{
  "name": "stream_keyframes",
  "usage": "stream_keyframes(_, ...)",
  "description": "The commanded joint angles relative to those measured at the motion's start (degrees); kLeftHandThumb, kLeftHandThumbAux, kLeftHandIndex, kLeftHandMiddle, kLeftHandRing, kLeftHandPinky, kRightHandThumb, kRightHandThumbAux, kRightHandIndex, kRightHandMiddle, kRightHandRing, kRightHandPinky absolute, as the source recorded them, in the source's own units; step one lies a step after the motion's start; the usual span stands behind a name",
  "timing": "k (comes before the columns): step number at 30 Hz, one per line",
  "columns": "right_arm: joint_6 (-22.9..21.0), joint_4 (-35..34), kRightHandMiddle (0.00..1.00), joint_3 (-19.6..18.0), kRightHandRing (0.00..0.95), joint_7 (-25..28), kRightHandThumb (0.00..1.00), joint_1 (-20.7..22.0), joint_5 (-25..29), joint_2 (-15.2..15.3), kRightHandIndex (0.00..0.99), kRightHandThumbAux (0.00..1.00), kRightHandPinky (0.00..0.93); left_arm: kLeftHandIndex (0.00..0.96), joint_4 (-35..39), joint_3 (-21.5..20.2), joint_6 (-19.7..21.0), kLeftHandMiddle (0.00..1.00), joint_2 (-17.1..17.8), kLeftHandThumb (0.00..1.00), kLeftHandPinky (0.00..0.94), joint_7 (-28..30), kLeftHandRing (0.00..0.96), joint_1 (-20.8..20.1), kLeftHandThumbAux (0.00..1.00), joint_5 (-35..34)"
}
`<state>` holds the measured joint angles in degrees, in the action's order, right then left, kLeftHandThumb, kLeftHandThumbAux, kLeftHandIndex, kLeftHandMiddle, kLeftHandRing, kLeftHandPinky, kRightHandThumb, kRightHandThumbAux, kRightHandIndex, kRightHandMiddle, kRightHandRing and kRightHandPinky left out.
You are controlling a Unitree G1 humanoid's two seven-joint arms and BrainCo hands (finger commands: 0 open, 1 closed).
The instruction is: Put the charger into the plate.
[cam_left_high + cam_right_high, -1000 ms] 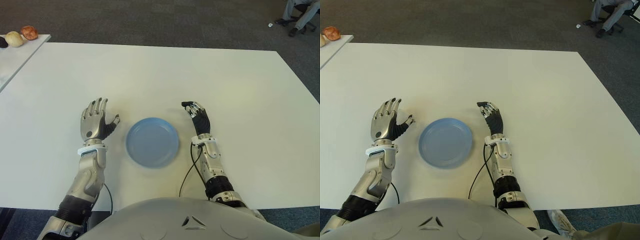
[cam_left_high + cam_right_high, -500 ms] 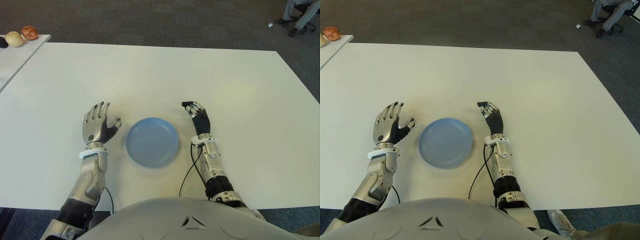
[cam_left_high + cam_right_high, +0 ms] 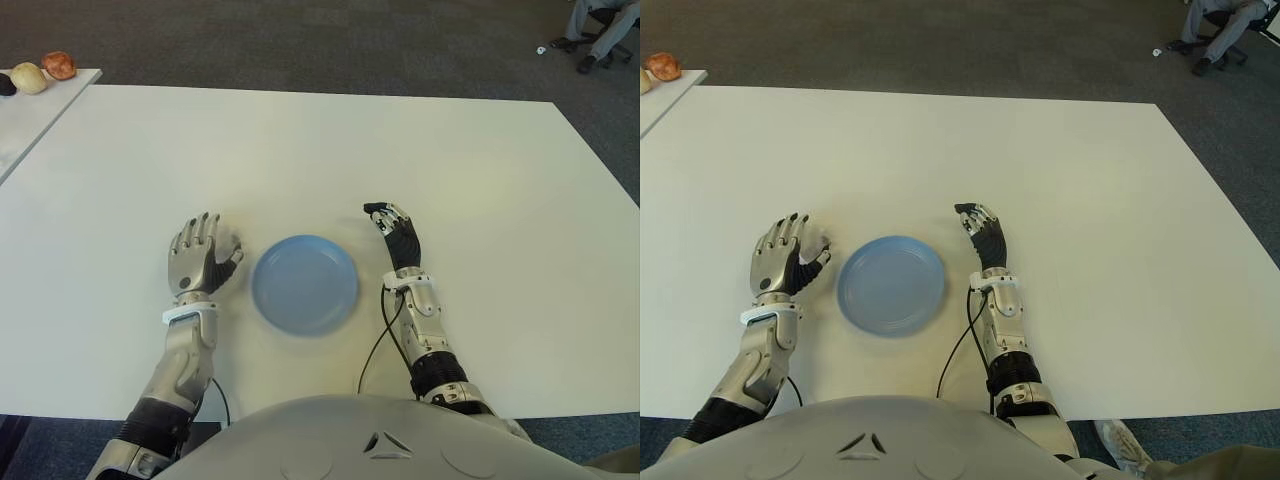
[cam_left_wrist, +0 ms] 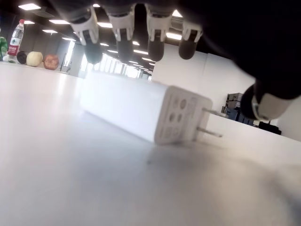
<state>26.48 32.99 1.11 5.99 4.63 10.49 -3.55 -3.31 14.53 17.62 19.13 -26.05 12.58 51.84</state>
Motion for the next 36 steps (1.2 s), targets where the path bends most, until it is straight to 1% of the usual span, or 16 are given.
stream_keyframes(1,-3.1,3.5,0.350,-0.2,0.251,-0.1,0.000,-4.1,0.0,-3.1,0.360,0.649,0.124,0.000,-1.6,0.5,-0.5,0.000,-0.5,0.102,0.000,-1.1,0.000,0.1,0.348,0.1)
stream_keyframes(11,-3.1,3.2,0.348,-0.2,0.246,0.1,0.000,-4.3,0.1,-3.0,0.363,0.659,0.117,0.000,-3.3,0.7,-0.7,0.000,-0.7,0.101,0.000,-1.9,0.000,-0.1,0.354,0.2)
stream_keyframes(20,-3.2,3.3,0.353,-0.4,0.254,0.6,0.000,-4.4,0.3,-2.8,0.363,0.667,0.130,0.000,-4.8,0.9,-1.0,0.000,-0.7,0.103,0.000,-3.1,0.000,-0.6,0.354,0.4)
stream_keyframes(29,-3.3,3.3,0.346,-0.8,0.243,0.9,0.000,-4.6,0.5,-2.7,0.365,0.670,0.110,0.000,-6.7,0.9,-1.3,0.000,-0.1,0.113,0.000,-3.4,0.000,-2.0,0.370,0.7)
stream_keyframes(36,-3.4,3.3,0.346,-0.8,0.243,0.9,0.000,-4.6,0.4,-2.5,0.364,0.659,0.117,0.000,-7.9,0.5,-2.0,0.000,0.7,0.118,0.000,-3.3,0.000,-3.4,0.373,0.5)
